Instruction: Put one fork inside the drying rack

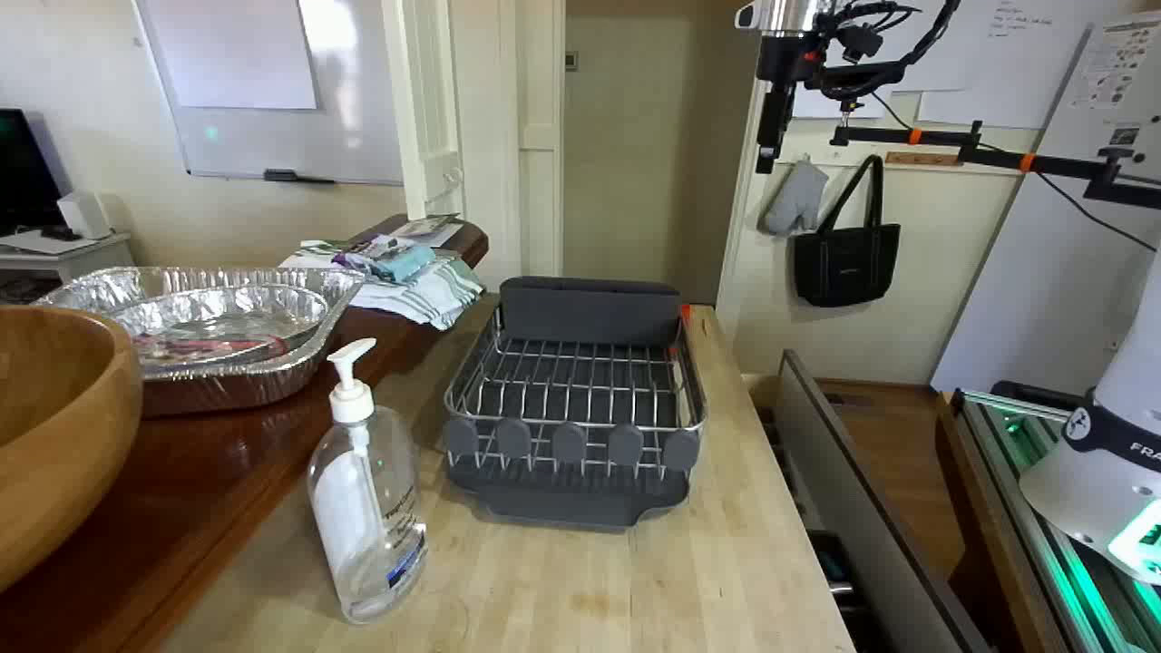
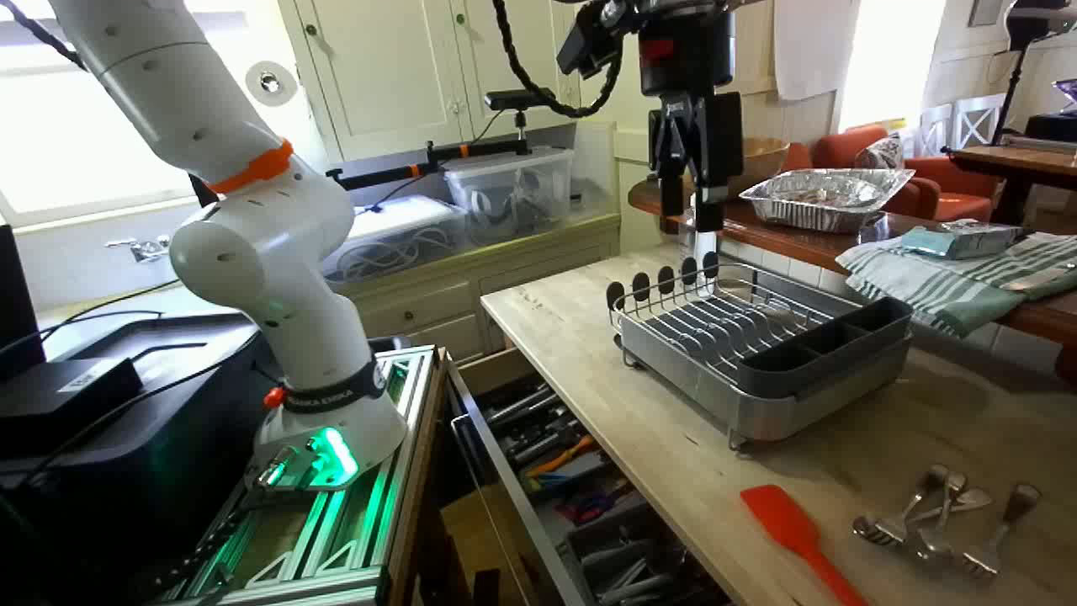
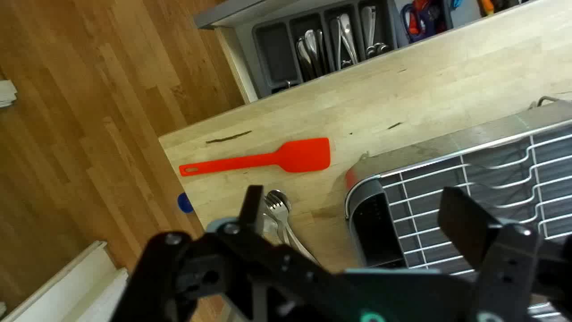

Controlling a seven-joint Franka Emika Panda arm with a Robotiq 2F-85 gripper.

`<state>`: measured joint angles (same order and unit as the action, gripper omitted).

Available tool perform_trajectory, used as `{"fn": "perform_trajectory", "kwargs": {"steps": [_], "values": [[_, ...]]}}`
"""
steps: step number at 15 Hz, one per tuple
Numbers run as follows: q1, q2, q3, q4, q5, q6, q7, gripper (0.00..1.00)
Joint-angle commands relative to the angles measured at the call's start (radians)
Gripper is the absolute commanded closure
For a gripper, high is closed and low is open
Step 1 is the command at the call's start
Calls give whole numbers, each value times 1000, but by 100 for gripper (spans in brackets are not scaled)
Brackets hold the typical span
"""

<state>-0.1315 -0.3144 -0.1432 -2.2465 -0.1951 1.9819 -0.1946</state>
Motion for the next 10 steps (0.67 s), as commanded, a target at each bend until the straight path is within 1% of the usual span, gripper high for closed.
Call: {"fn": "perform_trajectory", "kwargs": {"steps": [1, 8, 9, 10], "values": [[3, 0, -2, 2, 0, -3, 0, 0], [3, 0, -2, 2, 0, -3, 0, 0], [-3, 21, -6, 12, 6, 25, 26, 0], [-4, 39, -20, 22, 35, 62, 31, 0]]}}
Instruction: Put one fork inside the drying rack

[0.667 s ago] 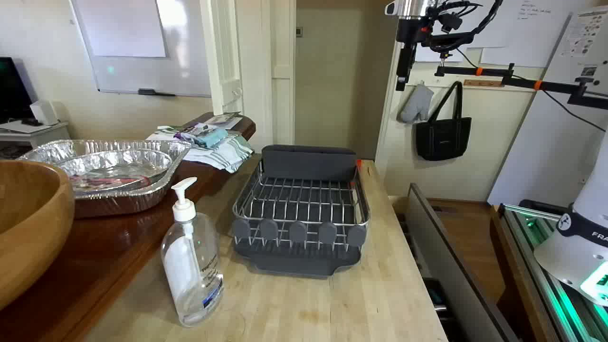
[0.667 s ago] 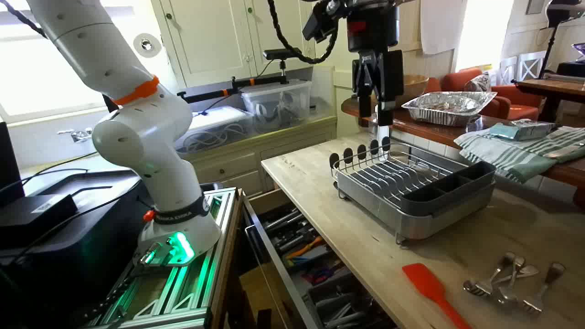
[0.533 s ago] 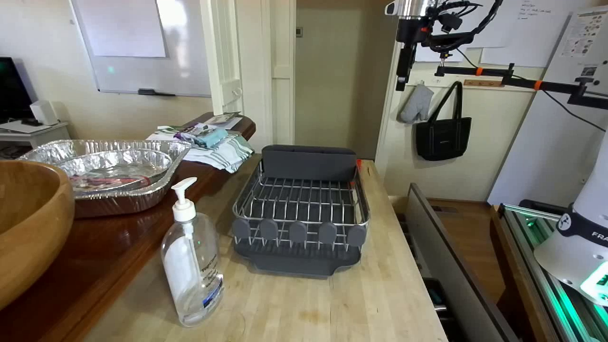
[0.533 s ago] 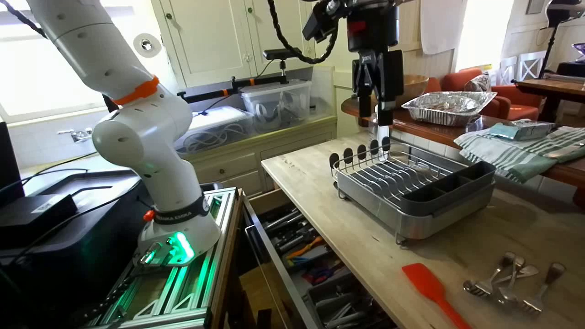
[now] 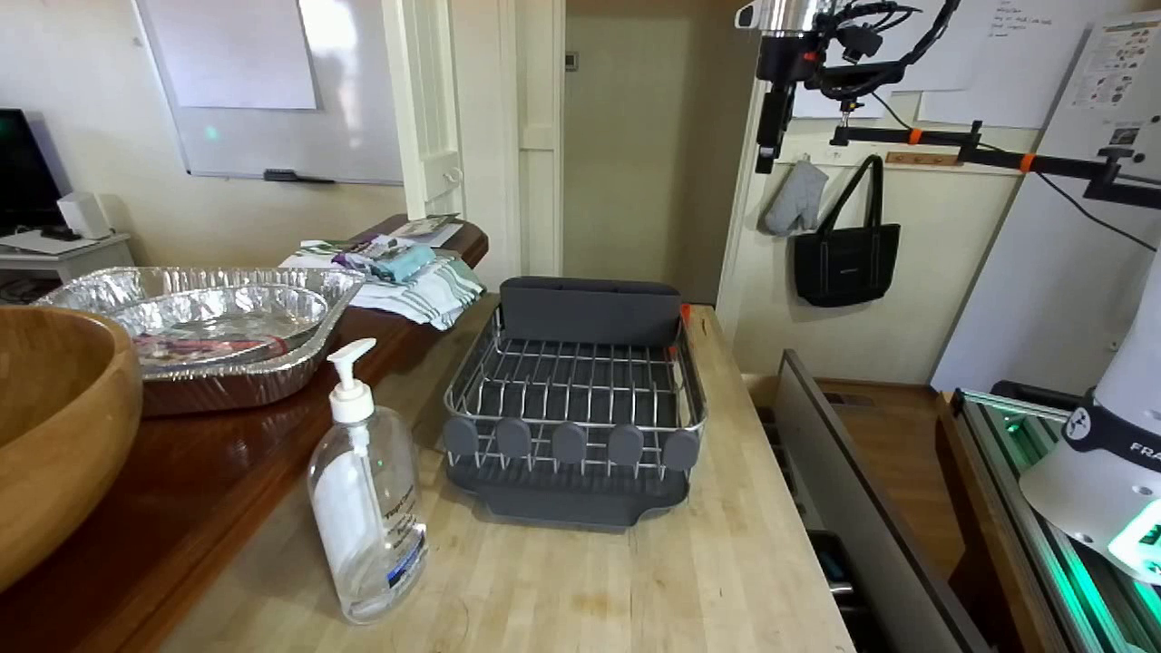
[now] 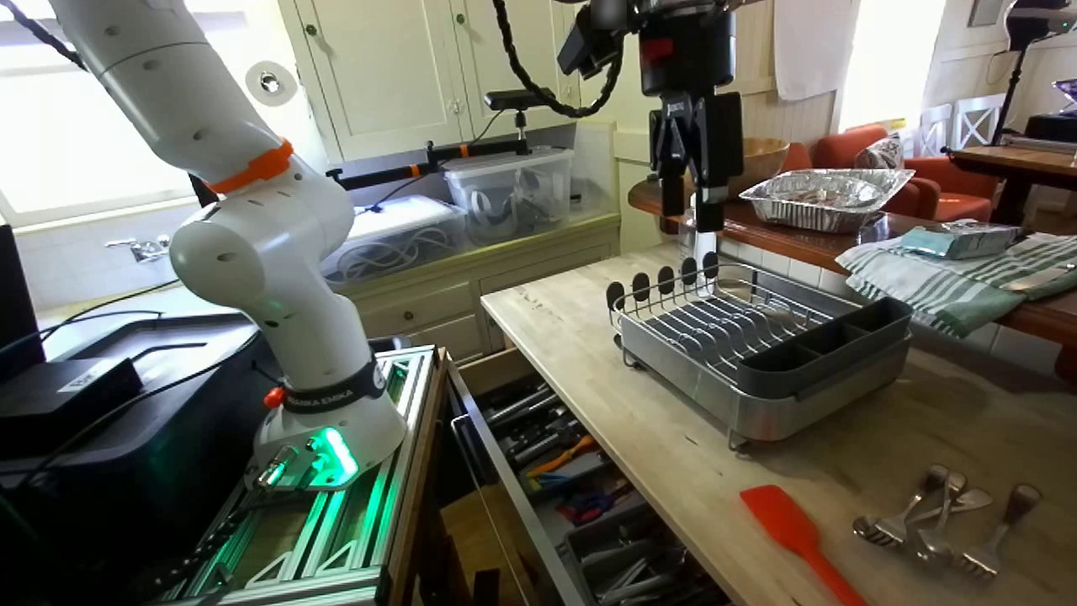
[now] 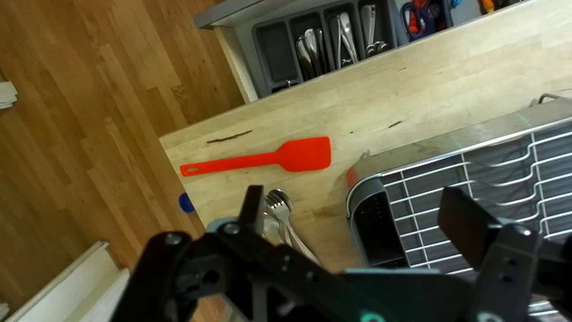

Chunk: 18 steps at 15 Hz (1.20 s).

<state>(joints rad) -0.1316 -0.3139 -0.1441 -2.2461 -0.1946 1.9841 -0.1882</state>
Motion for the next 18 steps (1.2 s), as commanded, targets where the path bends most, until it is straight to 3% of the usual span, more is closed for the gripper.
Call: {"fn": "perform_trajectory", "kwargs": {"steps": [1, 6, 10, 14, 16, 18], "values": [[-2, 51, -31, 26, 61, 93, 19, 0], [1, 157, -79, 43, 189, 308, -36, 0], [-10, 279, -88, 81, 260, 404, -72, 0], [-37, 398, -84, 153, 356, 431, -148, 0], [-43, 355, -69, 115, 312, 426, -106, 0], [-53, 388, -68, 143, 320, 426, -110, 0]]}}
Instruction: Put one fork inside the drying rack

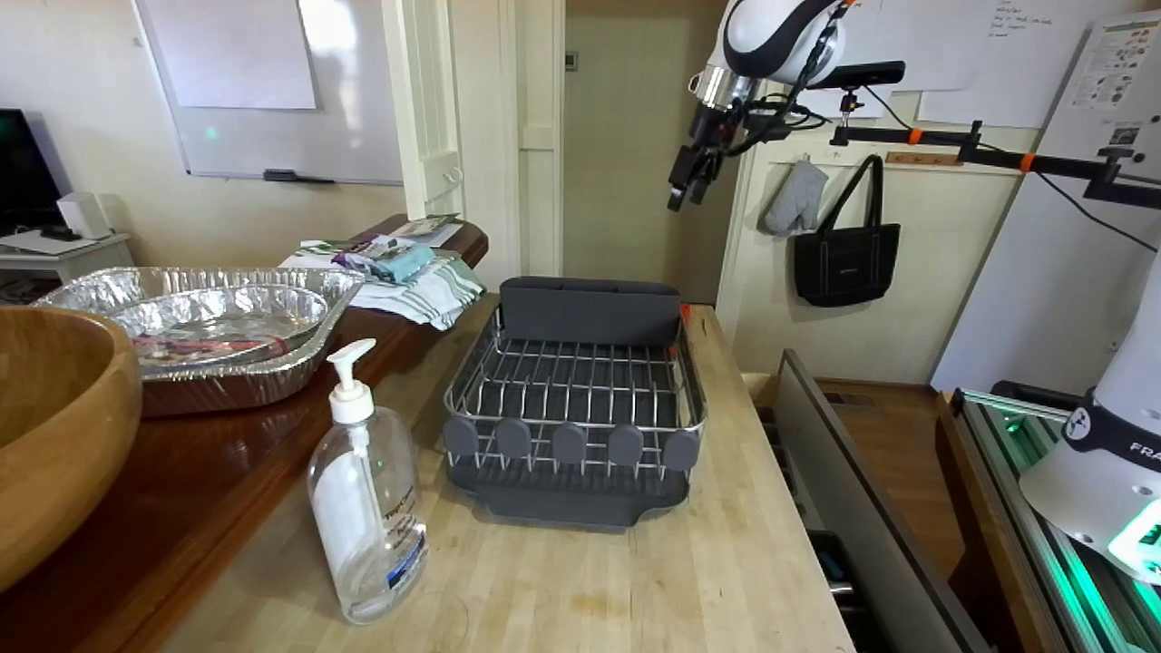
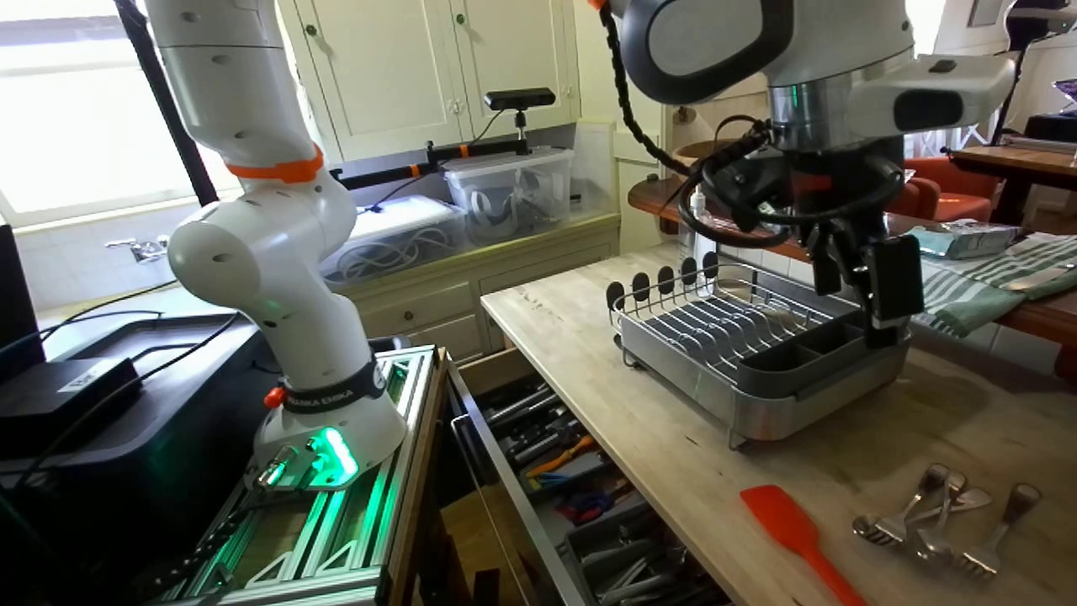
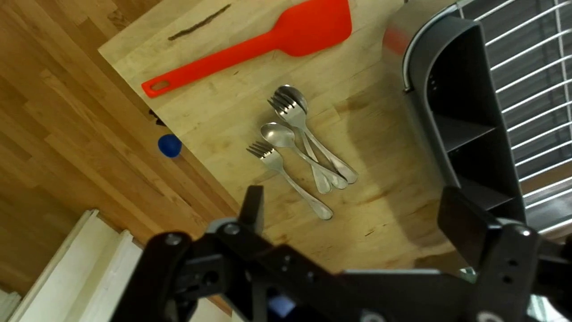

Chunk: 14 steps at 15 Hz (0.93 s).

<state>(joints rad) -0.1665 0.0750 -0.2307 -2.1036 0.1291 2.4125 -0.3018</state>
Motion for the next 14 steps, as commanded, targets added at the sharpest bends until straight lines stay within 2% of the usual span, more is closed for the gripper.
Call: {"fn": "perform_trajectory", "kwargs": {"steps": [1, 4, 10, 14], "values": [[-20, 6, 19, 8, -3, -2, 4, 0], [-19, 14, 21, 16, -10, 0, 5, 0], [-35, 189, 39, 176, -18, 2, -41, 0], [-66, 319, 71, 305, -28, -8, -121, 0]]}}
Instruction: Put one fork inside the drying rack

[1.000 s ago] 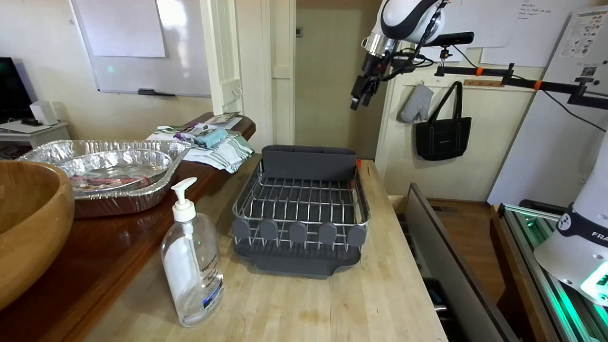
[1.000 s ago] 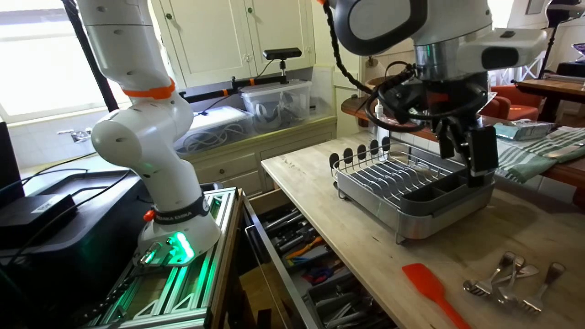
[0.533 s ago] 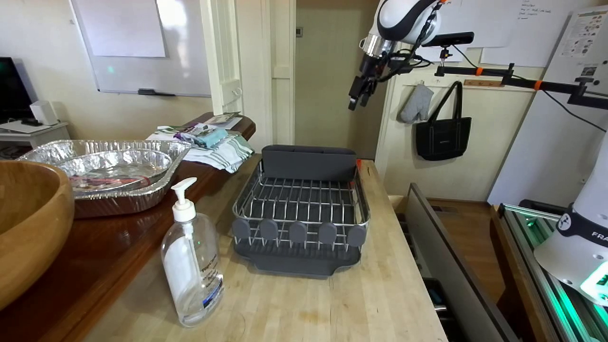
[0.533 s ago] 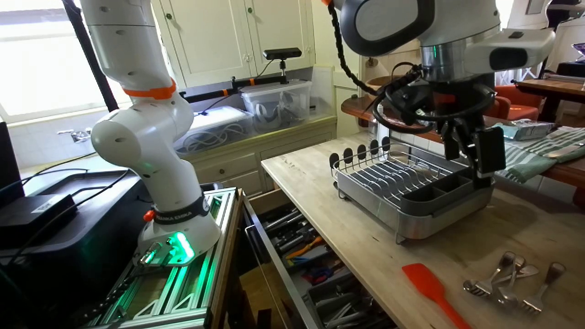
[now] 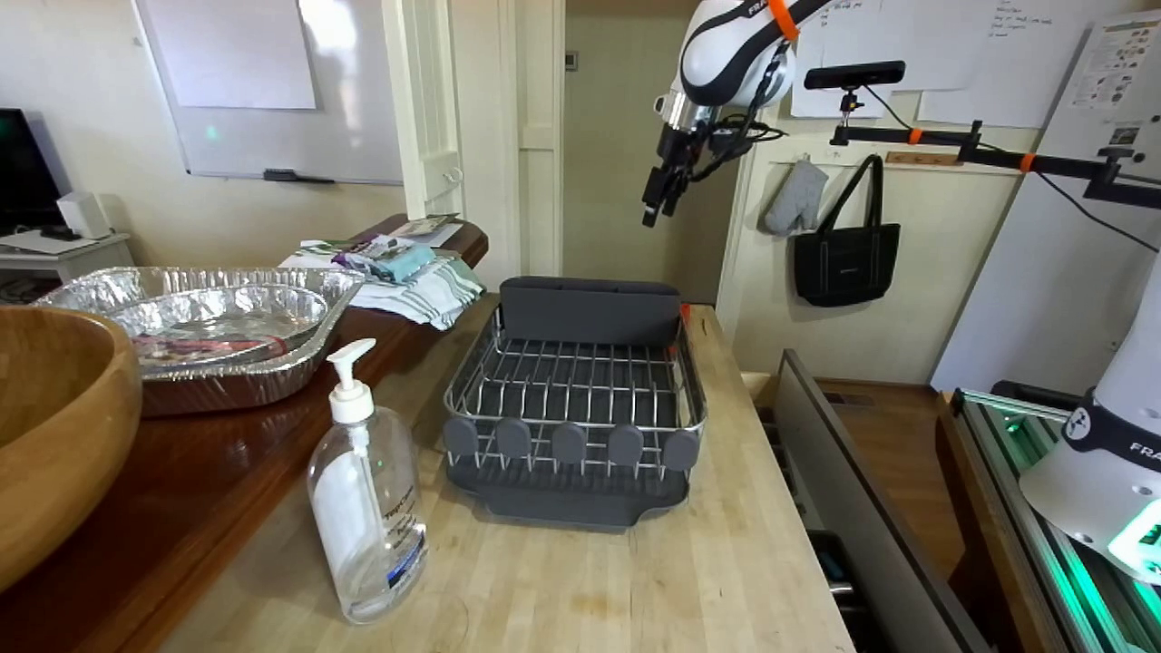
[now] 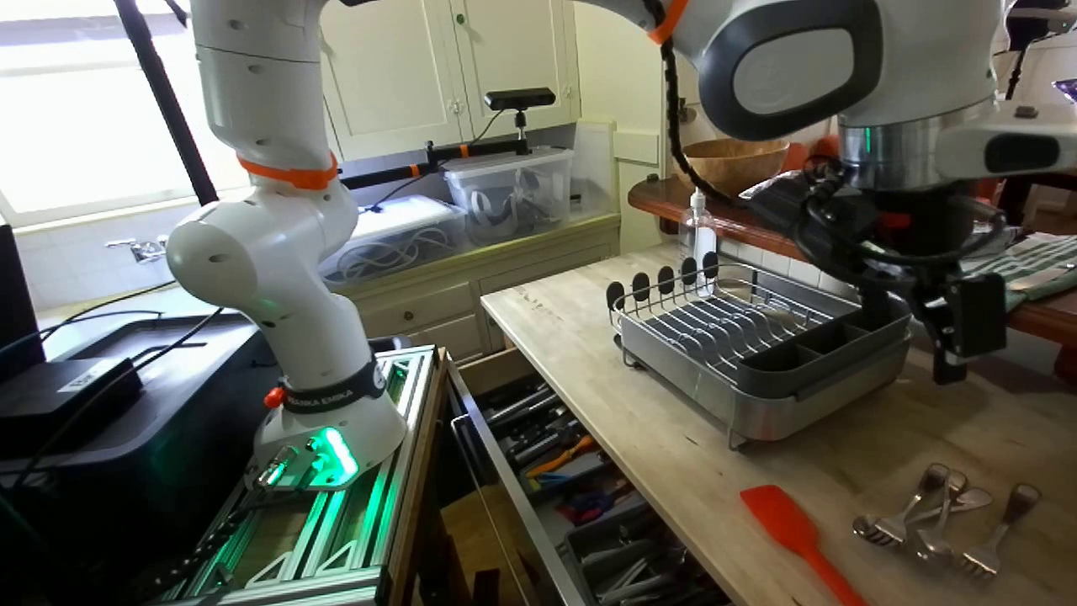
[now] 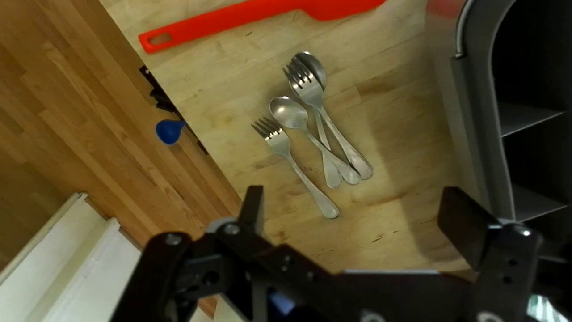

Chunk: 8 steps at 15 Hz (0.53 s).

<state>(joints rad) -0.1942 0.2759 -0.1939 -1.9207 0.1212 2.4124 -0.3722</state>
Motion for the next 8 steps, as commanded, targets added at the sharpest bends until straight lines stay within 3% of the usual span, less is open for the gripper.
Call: {"fn": "perform_trajectory", "kwargs": {"steps": [1, 4, 8], "values": [[-48, 150, 44, 156, -26, -14, -70, 0], [-70, 242, 65, 243, -62, -21, -112, 0], [-125, 349, 124, 333, -29, -12, -166, 0]]}}
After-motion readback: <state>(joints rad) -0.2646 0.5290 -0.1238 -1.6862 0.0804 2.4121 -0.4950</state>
